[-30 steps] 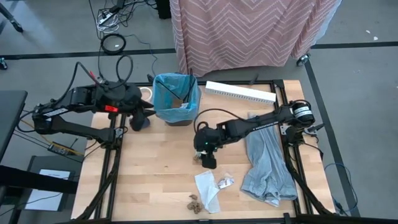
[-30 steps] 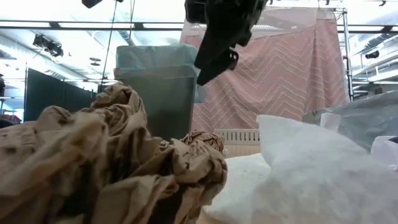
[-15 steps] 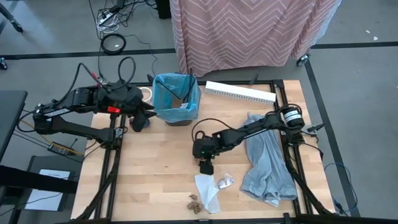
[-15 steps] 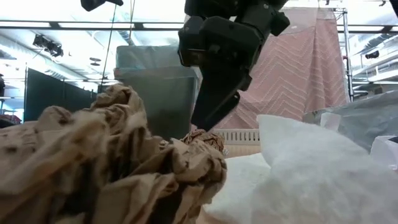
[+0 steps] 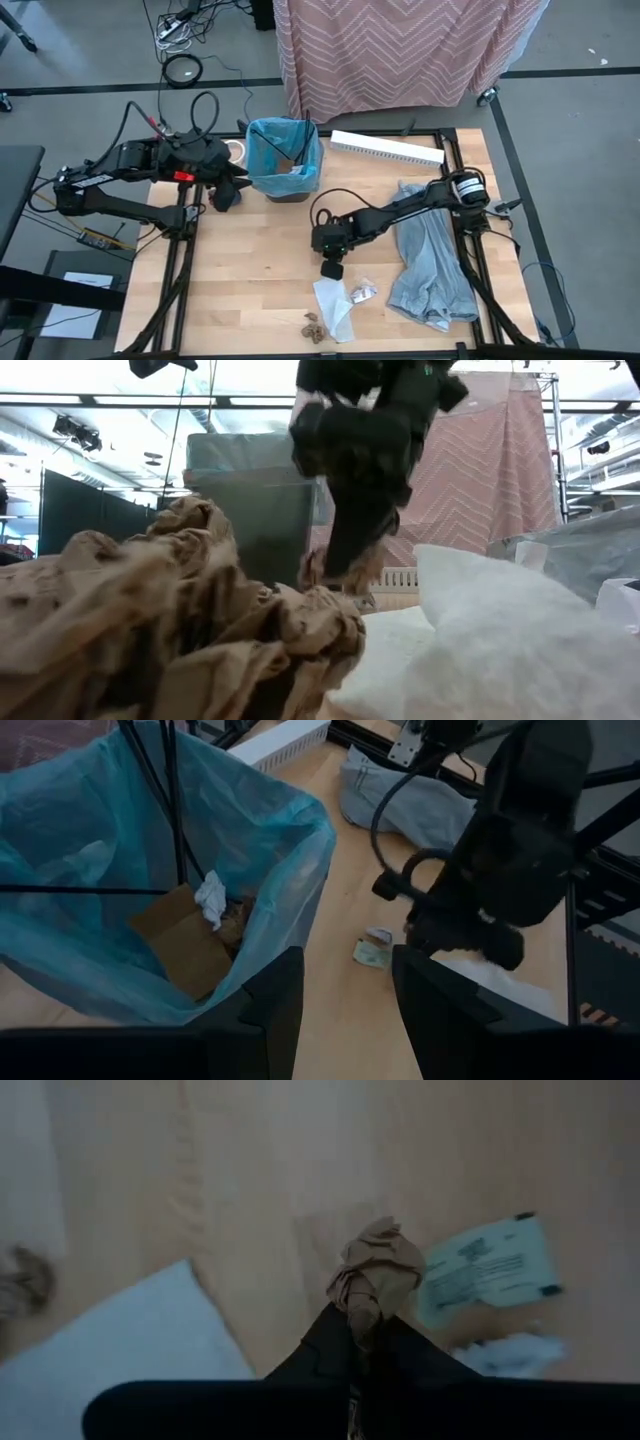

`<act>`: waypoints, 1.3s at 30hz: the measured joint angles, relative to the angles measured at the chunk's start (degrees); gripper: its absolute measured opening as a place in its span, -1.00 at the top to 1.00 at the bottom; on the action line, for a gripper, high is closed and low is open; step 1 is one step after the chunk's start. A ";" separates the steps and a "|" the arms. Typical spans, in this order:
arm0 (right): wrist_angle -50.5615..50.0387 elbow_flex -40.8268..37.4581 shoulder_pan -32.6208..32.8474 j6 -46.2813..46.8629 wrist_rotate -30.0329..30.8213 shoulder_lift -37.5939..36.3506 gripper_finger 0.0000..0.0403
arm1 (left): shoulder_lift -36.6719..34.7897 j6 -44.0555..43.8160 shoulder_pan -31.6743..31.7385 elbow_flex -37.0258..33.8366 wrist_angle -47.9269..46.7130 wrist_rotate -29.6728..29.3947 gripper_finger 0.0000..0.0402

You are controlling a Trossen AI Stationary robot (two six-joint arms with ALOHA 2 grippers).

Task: Place trash/remove bag and relplace
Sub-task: Put the brown napkin into the black trash bin

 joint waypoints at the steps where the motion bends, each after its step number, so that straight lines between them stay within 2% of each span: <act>1: -1.49 0.97 -0.02 0.00 0.07 -0.68 0.92 | -0.02 0.02 0.00 0.00 0.11 0.00 0.19; 9: -8.81 13.16 -0.39 -1.12 1.27 -9.74 0.97 | 0.00 -0.02 0.00 0.00 0.13 -0.02 0.19; 14: -8.62 24.11 -3.35 -9.28 9.78 -13.32 0.98 | 0.00 0.02 0.00 0.00 0.17 -0.42 0.19; 16: -8.40 28.13 -5.68 -14.10 13.60 -13.45 0.99 | 0.02 0.02 0.00 0.00 0.37 -0.51 0.19; 19: -6.12 32.53 -11.27 -18.52 14.70 -12.36 0.99 | 0.02 -0.02 0.00 0.00 0.46 -1.21 0.19; 24: -3.45 33.25 -21.56 -20.20 9.51 -9.80 0.95 | 0.02 -0.04 0.00 0.00 0.30 -1.48 0.19; 27: -2.91 33.34 -25.89 -20.13 5.77 -7.70 0.84 | 0.02 -0.05 0.00 0.00 0.23 -1.74 0.19; 31: -2.63 33.33 -28.53 -21.97 2.27 -4.69 0.60 | 0.02 -0.07 0.00 0.00 0.32 -1.77 0.19; 35: -2.96 33.27 -28.81 -24.77 -1.89 -2.89 0.32 | 0.02 -0.09 0.00 0.00 0.19 -1.77 0.19; 39: -3.36 33.29 -27.72 -27.07 -1.95 -2.71 0.03 | 0.02 -0.20 0.00 0.00 0.16 -1.81 0.19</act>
